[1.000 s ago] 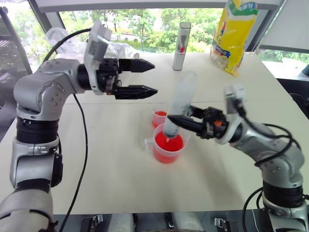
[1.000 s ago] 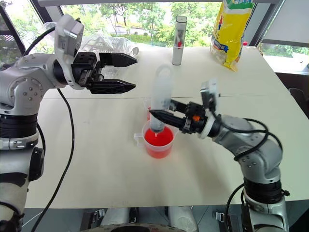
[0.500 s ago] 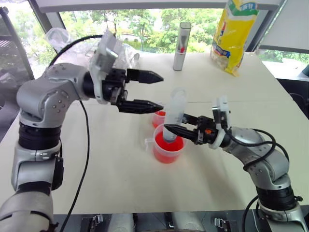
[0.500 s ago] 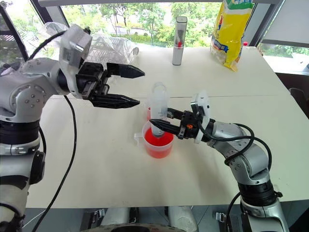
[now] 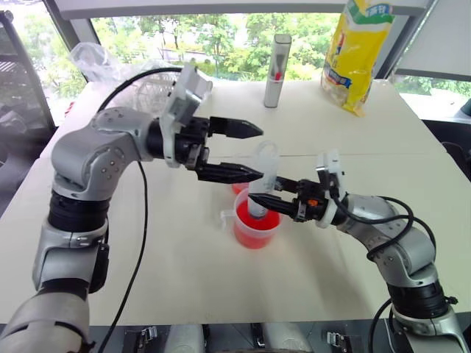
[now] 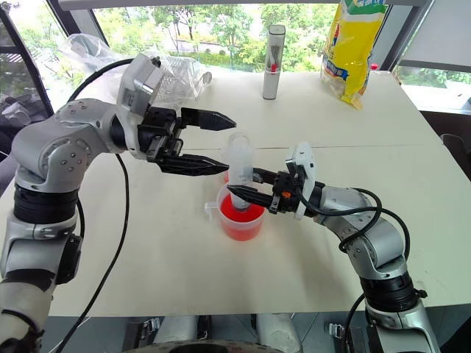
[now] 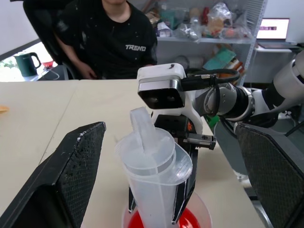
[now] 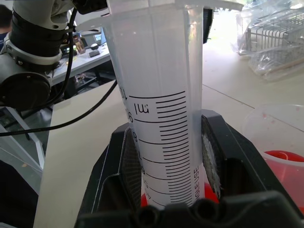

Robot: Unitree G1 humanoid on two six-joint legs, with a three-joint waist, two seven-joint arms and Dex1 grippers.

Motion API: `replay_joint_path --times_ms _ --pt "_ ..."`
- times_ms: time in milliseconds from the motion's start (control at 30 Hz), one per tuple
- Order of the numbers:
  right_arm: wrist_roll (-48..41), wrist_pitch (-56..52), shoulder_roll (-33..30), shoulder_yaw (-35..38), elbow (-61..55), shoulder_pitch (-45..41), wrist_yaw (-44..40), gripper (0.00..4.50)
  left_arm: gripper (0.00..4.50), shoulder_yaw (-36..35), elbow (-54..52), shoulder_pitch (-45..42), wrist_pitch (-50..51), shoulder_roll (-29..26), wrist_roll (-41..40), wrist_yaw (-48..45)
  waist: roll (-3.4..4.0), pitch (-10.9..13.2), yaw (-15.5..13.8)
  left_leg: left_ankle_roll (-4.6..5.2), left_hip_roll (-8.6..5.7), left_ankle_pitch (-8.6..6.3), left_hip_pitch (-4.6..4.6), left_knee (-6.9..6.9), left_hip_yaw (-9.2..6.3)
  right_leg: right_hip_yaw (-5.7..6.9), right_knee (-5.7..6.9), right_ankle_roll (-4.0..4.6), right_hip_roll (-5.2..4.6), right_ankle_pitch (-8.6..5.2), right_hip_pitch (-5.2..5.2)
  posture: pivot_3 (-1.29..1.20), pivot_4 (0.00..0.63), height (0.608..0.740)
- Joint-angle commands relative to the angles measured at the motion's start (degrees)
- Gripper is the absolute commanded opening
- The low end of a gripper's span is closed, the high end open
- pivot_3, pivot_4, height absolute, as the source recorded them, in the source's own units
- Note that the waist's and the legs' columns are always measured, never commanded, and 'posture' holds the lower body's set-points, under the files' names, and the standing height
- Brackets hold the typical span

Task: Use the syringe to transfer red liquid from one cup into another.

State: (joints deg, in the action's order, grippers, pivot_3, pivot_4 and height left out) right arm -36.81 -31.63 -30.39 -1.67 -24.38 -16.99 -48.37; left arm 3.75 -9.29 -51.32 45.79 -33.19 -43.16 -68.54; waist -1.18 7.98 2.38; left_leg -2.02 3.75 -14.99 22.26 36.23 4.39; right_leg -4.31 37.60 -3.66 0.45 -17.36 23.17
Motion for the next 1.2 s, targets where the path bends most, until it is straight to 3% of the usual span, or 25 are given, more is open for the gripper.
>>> replay_joint_path --times_ms 33,467,567,767,833,1200 --pt "-0.13 1.43 -0.19 0.85 -0.7 -1.06 -0.52 1.38 4.5 -0.04 -0.31 -0.97 0.53 0.65 -0.61 0.53 0.0 0.0 0.02 0.0 0.0 0.0 0.0 0.0 0.0 0.0 0.0 0.0 0.0 0.0 0.0 0.0 0.15 0.74" --pt "0.17 1.18 -0.07 0.86 -1.23 -1.03 -0.58 1.38 4.5 1.12 0.3 -0.68 2.22 2.63 -0.25 1.67 0.0 0.0 -0.02 0.0 0.0 0.0 0.0 0.01 -0.01 0.0 0.01 0.0 0.0 0.0 -0.01 0.0 0.15 0.74" --pt "0.22 1.15 -0.05 0.74 -1.33 -1.02 -0.56 1.38 3.6 1.35 0.72 -0.73 2.66 3.17 -0.29 2.19 0.0 0.0 0.01 0.0 0.0 0.0 -0.01 0.01 -0.01 0.0 0.02 0.0 0.0 0.0 -0.01 0.0 0.15 0.74" --pt "0.19 1.01 0.01 0.61 -1.66 -0.94 -0.45 1.38 0.72 1.33 0.67 -0.28 3.73 3.75 -1.01 3.18 0.0 0.0 0.0 0.0 0.0 0.0 -0.01 0.02 -0.01 0.0 0.04 0.0 0.0 0.0 -0.01 0.0 0.15 0.74" --pt "0.16 0.94 0.07 0.61 -1.74 -0.92 -0.37 1.38 0.02 1.36 0.53 -0.09 4.01 3.84 -1.21 3.41 0.0 0.0 -0.03 0.0 -0.01 0.0 -0.01 0.02 -0.01 0.0 0.05 0.0 0.0 0.0 -0.01 0.0 0.15 0.74" --pt "-0.42 0.17 -0.01 0.47 -2.1 -0.44 -0.52 1.38 0.02 0.49 0.92 -0.55 3.17 3.81 -0.74 4.35 0.0 0.0 -0.02 0.0 -0.01 0.0 -0.02 0.02 0.0 0.0 0.05 0.0 0.0 0.0 -0.01 0.0 0.15 0.74"
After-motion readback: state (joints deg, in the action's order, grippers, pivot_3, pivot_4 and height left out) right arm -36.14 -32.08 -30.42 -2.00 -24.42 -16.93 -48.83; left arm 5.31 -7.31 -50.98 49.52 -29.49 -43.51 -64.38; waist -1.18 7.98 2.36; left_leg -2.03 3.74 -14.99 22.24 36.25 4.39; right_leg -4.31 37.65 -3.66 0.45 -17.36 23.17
